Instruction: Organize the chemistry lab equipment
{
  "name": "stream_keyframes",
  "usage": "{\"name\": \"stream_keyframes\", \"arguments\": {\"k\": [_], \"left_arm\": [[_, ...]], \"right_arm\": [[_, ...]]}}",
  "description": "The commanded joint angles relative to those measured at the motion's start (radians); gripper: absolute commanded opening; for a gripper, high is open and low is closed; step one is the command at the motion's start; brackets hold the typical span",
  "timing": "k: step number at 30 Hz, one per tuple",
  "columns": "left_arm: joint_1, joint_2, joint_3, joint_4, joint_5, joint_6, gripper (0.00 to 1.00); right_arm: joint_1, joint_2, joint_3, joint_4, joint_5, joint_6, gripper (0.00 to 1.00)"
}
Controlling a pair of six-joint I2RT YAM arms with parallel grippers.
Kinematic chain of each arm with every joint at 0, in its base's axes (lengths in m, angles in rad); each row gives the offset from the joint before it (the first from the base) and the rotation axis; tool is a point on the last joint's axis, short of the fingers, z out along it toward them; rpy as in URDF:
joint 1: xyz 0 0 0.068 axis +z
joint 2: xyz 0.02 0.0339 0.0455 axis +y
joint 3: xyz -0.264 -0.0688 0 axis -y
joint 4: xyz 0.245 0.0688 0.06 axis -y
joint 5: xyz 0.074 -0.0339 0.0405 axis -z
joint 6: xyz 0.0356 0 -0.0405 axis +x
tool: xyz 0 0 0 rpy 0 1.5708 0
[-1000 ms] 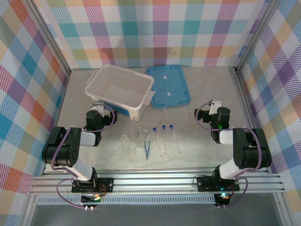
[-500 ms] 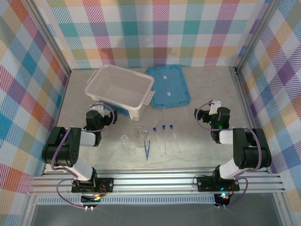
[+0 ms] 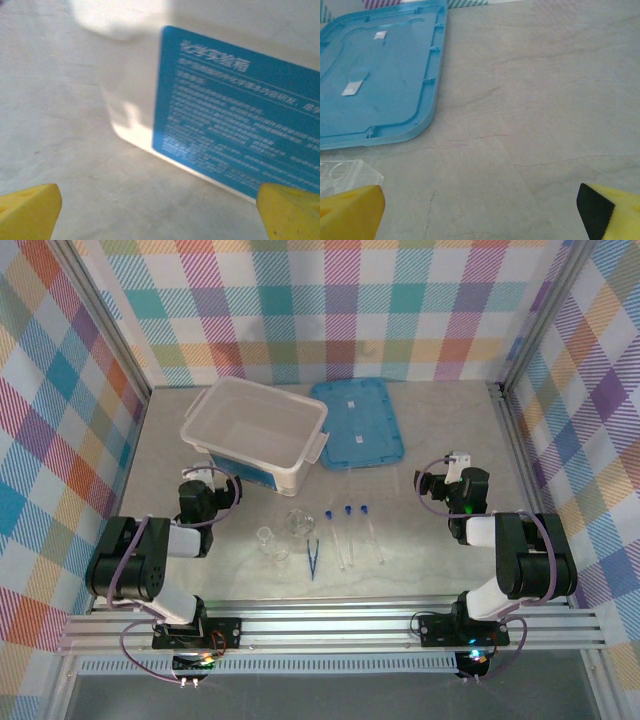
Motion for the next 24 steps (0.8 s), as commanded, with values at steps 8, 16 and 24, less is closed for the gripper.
{"name": "stream_keyframes", "arguments": {"k": [8, 16, 24], "left_arm": [[-0.095, -0.374, -0.002, -0.322, -0.371, -0.112, 1.0], [-0.189, -0.755, 0.038, -0.725, -0.584, -0.307, 1.0], [-0.259, -0.844, 0.174, -0.981, -0.461, -0.357, 1.0]], "right_arm": [[0.063, -0.175, 0.043, -0.244, 0.295, 0.088, 0.99], [0.073, -0.24, 0.254, -0.748, 0.594, 0.407, 0.99], [0.114, -0.238, 0.52, -1.177, 0.538, 0.517, 0.99]]}}
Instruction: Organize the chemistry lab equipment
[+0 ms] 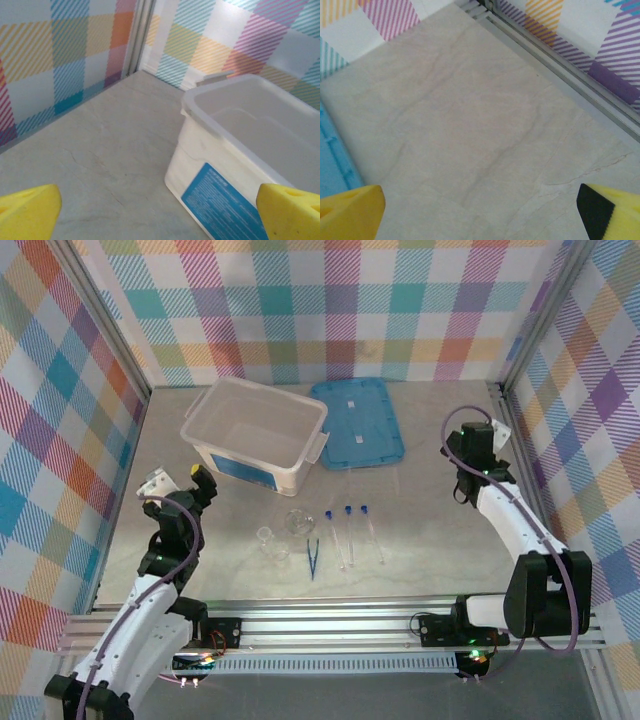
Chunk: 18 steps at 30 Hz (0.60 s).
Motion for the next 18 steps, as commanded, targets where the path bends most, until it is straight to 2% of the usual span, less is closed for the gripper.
{"name": "stream_keyframes", "arguments": {"k": [1, 5, 10, 12, 14, 18], "left_arm": [[-0.06, -0.003, 0.076, -0.145, 0.043, -0.016, 1.0], [-0.155, 0.032, 0.164, -0.16, 0.079, 0.034, 1.0], [-0.288, 0.155, 0.288, -0.198, 0.129, 0.07, 1.0], [-0.353, 0.204, 0.321, -0.209, 0.145, 0.072, 0.97], [-0.417, 0.245, 0.338, -0.203, 0.164, 0.081, 0.91], [-0.559, 0.331, 0.379, -0.198, 0.161, 0.091, 0.84]], "right_arm": [[0.058, -0.036, 0.019, -0.205, -0.028, 0.024, 0.99], [0.158, -0.094, -0.001, -0.229, -0.081, -0.034, 0.99], [0.296, -0.116, -0.001, -0.301, -0.144, -0.065, 0.99], [0.346, -0.109, -0.003, -0.343, -0.163, -0.058, 0.99], [0.363, -0.094, -0.014, -0.36, -0.253, -0.062, 0.99], [0.439, -0.074, -0.037, -0.394, -0.297, -0.064, 0.98]]}}
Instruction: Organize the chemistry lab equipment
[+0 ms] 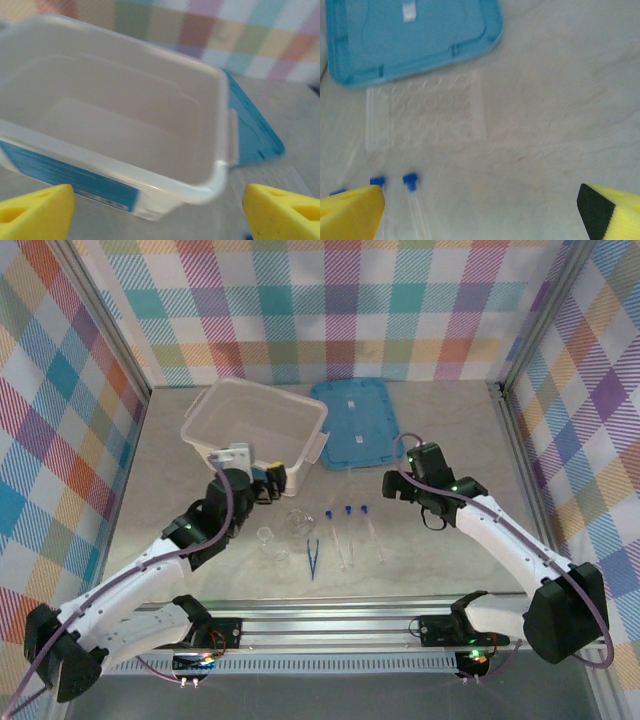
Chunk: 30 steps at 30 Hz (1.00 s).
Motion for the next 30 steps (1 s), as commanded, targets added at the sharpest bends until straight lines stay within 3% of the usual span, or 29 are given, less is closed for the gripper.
{"name": "stream_keyframes", "arguments": {"k": [1, 7, 14, 30], "left_arm": [[-0.103, 0.06, 0.056, -0.026, 0.021, 0.022, 0.82], [-0.276, 0.194, 0.111, -0.033, -0.01, 0.046, 0.76], [-0.298, 0.269, 0.112, -0.04, 0.024, -0.001, 0.67], [-0.302, 0.278, 0.052, -0.066, 0.032, -0.057, 0.67]], "right_arm": [[0.061, 0.022, -0.025, -0.072, -0.069, -0.016, 0.97], [0.139, 0.089, -0.023, -0.09, -0.097, -0.032, 0.84], [0.183, 0.2, -0.008, -0.071, -0.117, -0.041, 0.63], [0.232, 0.427, 0.116, -0.067, -0.063, -0.07, 0.6]]}}
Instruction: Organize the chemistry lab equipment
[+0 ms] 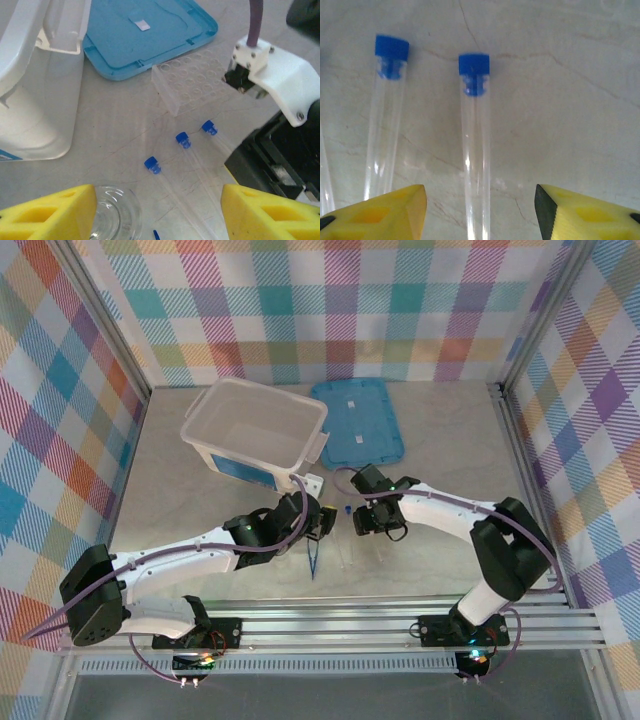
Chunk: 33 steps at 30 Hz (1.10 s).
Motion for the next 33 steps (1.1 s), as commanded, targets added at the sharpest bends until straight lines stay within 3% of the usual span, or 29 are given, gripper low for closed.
{"name": "stream_keyframes", "arguments": {"k": [1, 7, 24, 33], "left_arm": [[-0.008, -0.017, -0.02, -0.011, 0.004, -0.032, 0.67], [-0.008, -0.025, -0.037, -0.014, -0.003, -0.048, 0.67], [-0.008, 0.03, -0.029, -0.005, 0.002, -0.071, 0.67], [-0.008, 0.012, -0.045, -0.018, -0.006, -0.086, 0.68]], "right_arm": [[0.002, 0.046, 0.05, -0.021, 0.036, -0.036, 0.58], [0.002, 0.112, 0.095, -0.048, 0.062, -0.049, 0.55], [0.004, 0.117, 0.064, -0.064, 0.021, -0.046, 0.48], [0.004, 0.166, 0.093, -0.067, 0.017, -0.059, 0.37]]}}
